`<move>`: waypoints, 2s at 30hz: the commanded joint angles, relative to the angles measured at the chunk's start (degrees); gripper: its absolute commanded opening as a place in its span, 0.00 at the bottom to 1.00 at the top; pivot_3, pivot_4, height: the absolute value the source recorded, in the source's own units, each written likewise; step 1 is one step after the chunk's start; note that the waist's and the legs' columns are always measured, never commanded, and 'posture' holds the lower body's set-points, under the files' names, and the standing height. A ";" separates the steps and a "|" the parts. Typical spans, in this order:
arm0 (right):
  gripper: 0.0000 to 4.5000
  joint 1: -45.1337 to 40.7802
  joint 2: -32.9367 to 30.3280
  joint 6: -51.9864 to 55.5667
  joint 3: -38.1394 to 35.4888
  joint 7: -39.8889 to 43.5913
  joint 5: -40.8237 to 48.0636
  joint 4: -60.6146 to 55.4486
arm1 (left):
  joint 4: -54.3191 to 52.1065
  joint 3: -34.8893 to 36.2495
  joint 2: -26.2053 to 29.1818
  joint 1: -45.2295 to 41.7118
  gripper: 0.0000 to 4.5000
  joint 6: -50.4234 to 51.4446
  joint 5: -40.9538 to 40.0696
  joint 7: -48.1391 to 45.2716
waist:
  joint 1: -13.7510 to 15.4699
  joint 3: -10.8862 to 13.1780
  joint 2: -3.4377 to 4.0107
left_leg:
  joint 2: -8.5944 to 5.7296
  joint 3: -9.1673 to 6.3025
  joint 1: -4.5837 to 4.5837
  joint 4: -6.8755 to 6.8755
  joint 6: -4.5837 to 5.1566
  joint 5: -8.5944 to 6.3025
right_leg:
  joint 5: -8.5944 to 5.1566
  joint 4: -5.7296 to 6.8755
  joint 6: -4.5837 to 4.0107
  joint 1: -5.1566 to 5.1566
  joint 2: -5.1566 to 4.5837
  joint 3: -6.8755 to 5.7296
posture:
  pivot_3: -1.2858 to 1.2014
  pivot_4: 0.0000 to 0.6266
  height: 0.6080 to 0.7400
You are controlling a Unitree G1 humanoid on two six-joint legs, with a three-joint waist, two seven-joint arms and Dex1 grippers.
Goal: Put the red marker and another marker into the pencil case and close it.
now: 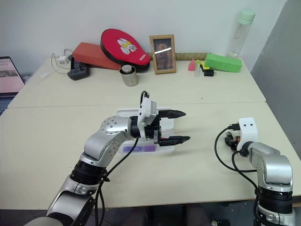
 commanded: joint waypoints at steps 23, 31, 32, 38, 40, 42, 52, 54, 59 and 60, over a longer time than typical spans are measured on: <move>0.06 -16.17 -10.16 -36.33 31.59 38.13 6.04 5.15 | -11.33 15.12 22.98 17.43 1.00 5.67 -4.16 -4.52 | -0.35 0.05 0.01 | 0.10 -0.15 0.10 -0.04 0.00 0.00 | -0.01 0.00 0.00 0.02 0.05 -0.04 | 0.52 0.24 1.00; 0.06 -20.87 -5.49 -41.99 40.16 40.88 0.32 15.72 | -16.63 21.06 25.28 23.15 1.00 7.64 -6.10 -0.60 | 0.44 0.07 -0.03 | 0.00 -0.24 -0.07 0.02 -0.02 0.00 | -0.01 -0.09 0.01 -0.04 -0.14 -0.05 | 0.52 0.24 1.00; 0.06 -21.03 -5.50 -42.67 40.65 41.37 -0.28 16.36 | -17.11 21.25 25.13 23.38 1.00 7.89 -6.22 -0.17 | 0.27 0.07 -0.03 | 0.00 -0.26 -0.08 0.01 -0.02 -0.01 | -0.01 -0.09 0.01 -0.04 -0.14 -0.05 | 0.52 0.24 1.00; 0.06 -22.44 -4.82 -44.56 41.23 43.53 -1.81 19.42 | -19.56 21.73 24.56 24.59 1.00 9.03 -6.51 2.38 | 0.13 0.07 -0.03 | 0.07 -0.25 0.00 0.01 -0.01 -0.01 | -0.01 -0.02 0.00 -0.05 -0.07 -0.04 | 0.52 0.24 1.00; 0.14 -22.78 -4.40 -44.99 41.13 43.93 -2.12 20.13 | -19.77 21.59 24.56 24.59 1.00 9.12 -6.63 2.91 | 0.11 0.07 -0.03 | 0.07 -0.25 0.00 0.01 -0.01 -0.01 | -0.01 -0.02 0.00 -0.04 -0.07 -0.04 | 0.52 0.24 1.00; 0.24 -23.05 -3.89 -45.30 40.96 44.04 -2.46 20.73 | -19.98 21.43 24.61 24.58 1.00 9.22 -6.81 3.28 | 0.09 0.07 -0.03 | 0.07 -0.25 0.01 0.01 -0.02 -0.01 | -0.01 -0.01 0.00 -0.04 -0.07 -0.04 | 0.52 0.24 1.00; 0.72 -24.38 -2.23 -45.44 38.97 44.08 -2.57 21.33 | -19.59 20.22 24.60 23.10 1.00 9.09 -6.62 3.94 | 0.09 0.07 -0.03 | 0.07 -0.25 0.00 0.00 -0.02 -0.01 | -0.01 -0.01 0.00 -0.05 -0.07 -0.04 | 0.52 0.24 1.00; 0.82 -24.47 -2.20 -45.21 38.53 44.14 -2.33 21.02 | -19.48 20.24 24.71 23.00 1.00 9.08 -6.69 3.80 | 0.08 0.07 -0.03 | 0.06 -0.25 0.01 0.00 -0.02 -0.01 | -0.01 -0.01 0.00 -0.05 -0.07 -0.04 | 0.52 0.24 1.00; 1.00 -24.60 -2.60 -44.00 35.86 45.59 0.84 17.76 | -19.78 21.78 25.23 23.29 1.00 9.71 -7.58 3.94 | 0.07 0.07 -0.02 | 0.07 -0.24 0.01 0.00 -0.02 -0.01 | -0.01 -0.01 0.00 -0.05 -0.06 -0.04 | 0.52 0.24 1.00; 1.00 -24.95 -2.71 -43.12 34.59 46.20 2.46 16.62 | -19.98 22.88 25.30 23.73 1.00 10.13 -8.28 4.28 | 0.07 0.07 -0.02 | 0.07 -0.25 0.01 0.00 -0.01 -0.01 | -0.01 -0.01 0.00 -0.05 -0.07 -0.04 | 0.52 0.24 1.00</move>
